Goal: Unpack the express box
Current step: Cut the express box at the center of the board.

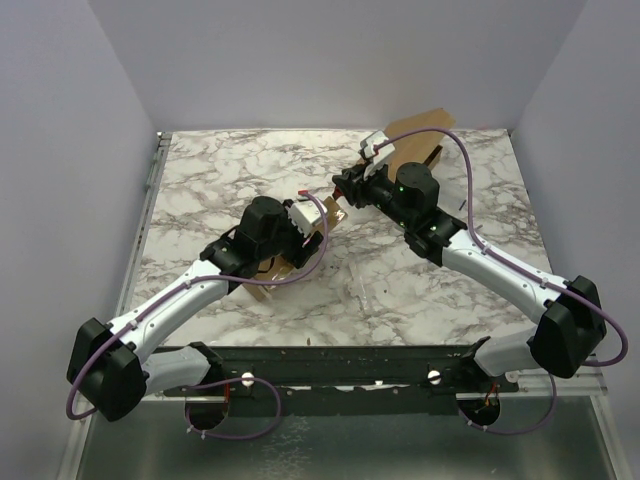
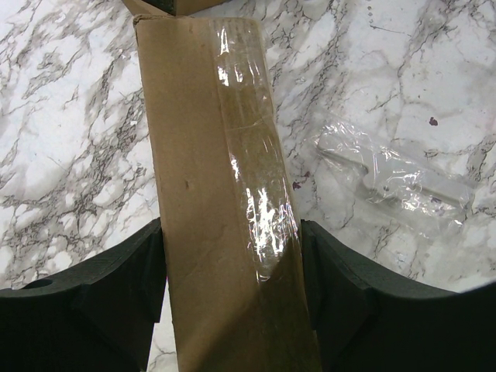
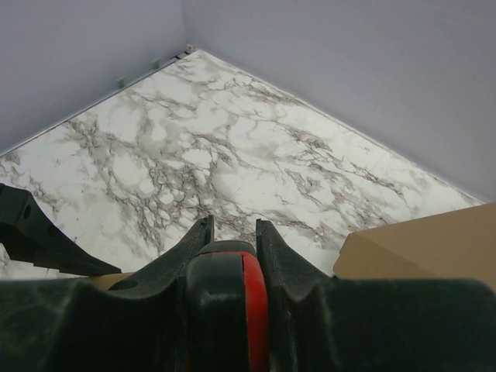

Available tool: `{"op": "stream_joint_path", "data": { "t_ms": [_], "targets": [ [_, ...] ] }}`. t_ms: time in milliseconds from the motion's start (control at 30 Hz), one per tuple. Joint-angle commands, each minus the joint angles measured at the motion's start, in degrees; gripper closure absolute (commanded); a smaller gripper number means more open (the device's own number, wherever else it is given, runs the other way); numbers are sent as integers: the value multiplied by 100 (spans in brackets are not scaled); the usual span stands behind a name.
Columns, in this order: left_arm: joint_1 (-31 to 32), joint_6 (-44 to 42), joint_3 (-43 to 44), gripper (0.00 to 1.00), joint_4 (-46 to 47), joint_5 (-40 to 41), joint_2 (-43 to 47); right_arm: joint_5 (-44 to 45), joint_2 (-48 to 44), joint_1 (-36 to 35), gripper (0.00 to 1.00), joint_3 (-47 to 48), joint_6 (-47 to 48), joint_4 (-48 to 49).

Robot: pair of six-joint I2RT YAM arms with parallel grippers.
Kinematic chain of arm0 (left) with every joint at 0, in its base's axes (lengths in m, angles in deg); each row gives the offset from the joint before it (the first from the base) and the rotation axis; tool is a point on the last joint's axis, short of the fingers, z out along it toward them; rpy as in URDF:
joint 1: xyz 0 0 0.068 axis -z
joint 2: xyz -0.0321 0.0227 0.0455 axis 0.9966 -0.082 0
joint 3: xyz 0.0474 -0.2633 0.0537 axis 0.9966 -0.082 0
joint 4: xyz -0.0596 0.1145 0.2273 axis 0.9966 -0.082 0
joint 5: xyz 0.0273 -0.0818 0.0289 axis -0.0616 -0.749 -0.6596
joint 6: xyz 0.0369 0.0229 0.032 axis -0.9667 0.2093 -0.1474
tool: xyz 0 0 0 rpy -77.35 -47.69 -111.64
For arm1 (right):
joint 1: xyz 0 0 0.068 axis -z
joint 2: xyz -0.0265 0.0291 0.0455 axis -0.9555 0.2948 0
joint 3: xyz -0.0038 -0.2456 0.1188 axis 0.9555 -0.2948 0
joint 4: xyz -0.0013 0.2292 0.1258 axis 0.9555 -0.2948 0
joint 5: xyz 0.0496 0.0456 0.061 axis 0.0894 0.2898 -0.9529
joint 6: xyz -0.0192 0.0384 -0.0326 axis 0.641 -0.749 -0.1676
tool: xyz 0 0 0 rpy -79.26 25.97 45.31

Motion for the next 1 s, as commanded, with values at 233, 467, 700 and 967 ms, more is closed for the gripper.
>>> {"op": "stream_joint_path", "data": {
  "t_ms": [233, 467, 700, 967],
  "targets": [
    [14, 46, -292, 73, -664, 104, 5, -321, -25, 20, 100, -132, -5, 98],
    [9, 159, -398, 75, -532, 276, 64, -319, -282, 20, 100, -416, 38, -115],
    [-5, 264, -489, 76, -437, 458, 113, -205, -716, 20, 100, -763, -110, -350],
    [-59, 420, -472, 80, -417, 401, -3, -104, -1202, 15, 100, -1513, -271, 42]
  ]
}}
